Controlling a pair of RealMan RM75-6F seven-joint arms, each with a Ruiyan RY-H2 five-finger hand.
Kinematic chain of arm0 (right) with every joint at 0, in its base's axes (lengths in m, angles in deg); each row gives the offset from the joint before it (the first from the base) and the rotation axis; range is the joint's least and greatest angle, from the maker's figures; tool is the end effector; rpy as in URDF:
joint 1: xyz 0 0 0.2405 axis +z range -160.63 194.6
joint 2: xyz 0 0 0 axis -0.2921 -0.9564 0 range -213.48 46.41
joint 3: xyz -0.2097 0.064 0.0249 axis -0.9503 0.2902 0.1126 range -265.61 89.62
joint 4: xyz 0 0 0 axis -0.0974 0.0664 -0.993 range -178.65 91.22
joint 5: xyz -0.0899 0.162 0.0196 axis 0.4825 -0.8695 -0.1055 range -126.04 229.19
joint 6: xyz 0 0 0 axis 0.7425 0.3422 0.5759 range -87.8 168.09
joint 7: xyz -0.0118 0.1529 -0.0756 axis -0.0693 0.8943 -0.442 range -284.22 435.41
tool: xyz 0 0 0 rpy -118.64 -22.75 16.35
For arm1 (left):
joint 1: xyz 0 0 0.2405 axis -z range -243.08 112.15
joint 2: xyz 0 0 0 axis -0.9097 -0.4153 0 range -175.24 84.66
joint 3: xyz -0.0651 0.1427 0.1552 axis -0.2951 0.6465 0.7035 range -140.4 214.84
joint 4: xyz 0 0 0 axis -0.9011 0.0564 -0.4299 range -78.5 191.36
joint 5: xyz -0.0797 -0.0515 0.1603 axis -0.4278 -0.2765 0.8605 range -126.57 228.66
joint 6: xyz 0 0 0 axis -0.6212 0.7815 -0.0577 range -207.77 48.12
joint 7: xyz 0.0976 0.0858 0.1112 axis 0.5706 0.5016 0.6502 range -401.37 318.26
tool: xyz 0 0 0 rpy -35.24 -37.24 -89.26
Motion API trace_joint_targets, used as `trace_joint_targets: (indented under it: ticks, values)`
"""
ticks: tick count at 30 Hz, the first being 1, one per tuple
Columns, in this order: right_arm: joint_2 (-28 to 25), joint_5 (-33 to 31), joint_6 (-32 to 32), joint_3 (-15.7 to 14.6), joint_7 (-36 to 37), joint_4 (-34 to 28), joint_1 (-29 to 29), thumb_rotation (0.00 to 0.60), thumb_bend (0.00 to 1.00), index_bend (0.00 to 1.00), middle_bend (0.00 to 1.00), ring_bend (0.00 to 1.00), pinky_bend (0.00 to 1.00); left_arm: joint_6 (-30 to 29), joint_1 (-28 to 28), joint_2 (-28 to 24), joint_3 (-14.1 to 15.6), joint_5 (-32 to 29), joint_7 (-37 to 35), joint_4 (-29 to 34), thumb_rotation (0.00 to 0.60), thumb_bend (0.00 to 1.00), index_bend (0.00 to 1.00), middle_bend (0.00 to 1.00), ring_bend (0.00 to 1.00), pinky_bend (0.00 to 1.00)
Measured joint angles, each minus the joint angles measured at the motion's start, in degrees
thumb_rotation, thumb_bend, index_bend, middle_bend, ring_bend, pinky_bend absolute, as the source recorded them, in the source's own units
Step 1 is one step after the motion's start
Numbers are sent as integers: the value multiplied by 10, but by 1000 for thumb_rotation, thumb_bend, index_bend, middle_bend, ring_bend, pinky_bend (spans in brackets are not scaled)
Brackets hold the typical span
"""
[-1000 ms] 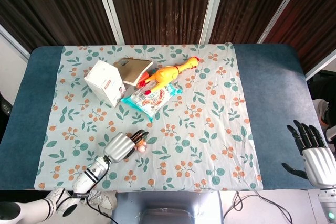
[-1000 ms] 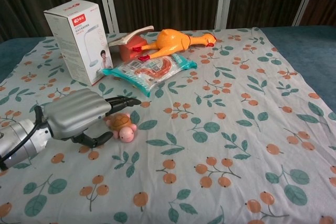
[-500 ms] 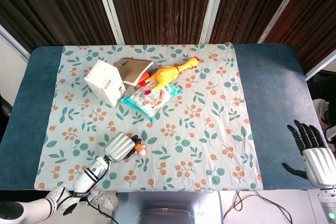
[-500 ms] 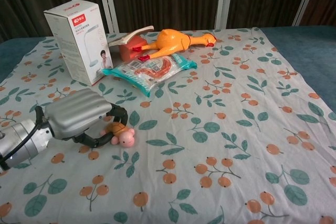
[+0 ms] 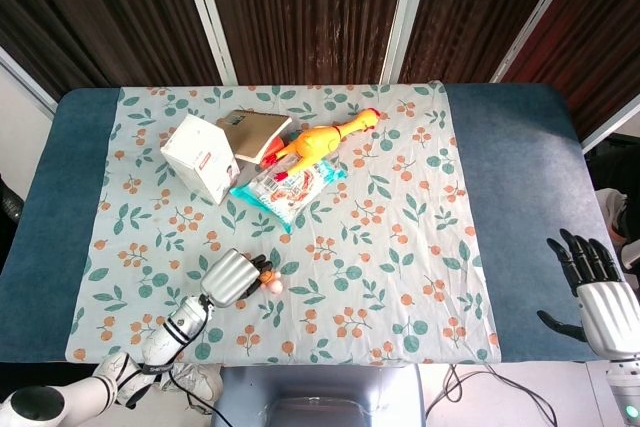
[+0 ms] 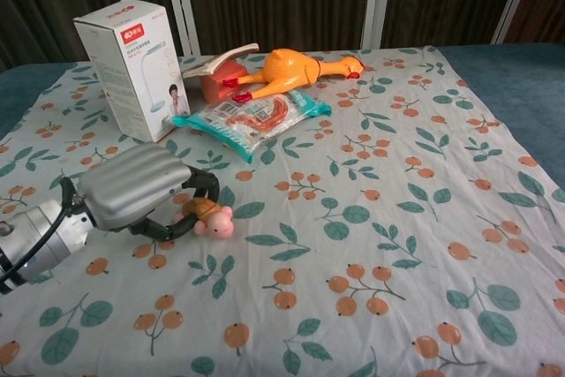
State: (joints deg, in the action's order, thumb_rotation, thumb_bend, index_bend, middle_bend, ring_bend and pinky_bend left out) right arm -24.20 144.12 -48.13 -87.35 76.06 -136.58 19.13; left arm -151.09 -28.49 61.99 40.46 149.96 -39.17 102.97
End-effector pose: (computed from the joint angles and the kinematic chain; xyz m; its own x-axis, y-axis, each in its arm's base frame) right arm -0.2647 -0.1829 0.1819 0.4608 -0.0019 0.8875 -0.8849 -0.0780 0.4592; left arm -0.1437 0.2946 -0.0610 0.6108 -0.0276 0.7913 0.5649 -0.6851 -0.4600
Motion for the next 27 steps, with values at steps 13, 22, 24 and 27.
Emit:
trace_joint_targets:
  ticks: [13,22,24,27]
  values:
    - [-1,3,-1,-2,2,-1,-2,600,202,0,0,0,0,39,6,-35,5,-13,26,69,600,425,0,20,906,1000]
    - [0,15,-1,-8,-1,0,-1,600,203,0,0,0,0,12,-13,-106,0,-19,126,200,600,421,0,5,820,999]
    - [1,18,-2,-9,-3,0,-2,600,202,0,0,0,0,-6,-24,-134,-2,-19,157,244,600,420,0,6,746,976]
    - [2,22,-4,-11,-8,-1,-3,600,202,0,0,0,0,-48,-51,-188,0,-19,206,320,600,421,0,16,471,779]
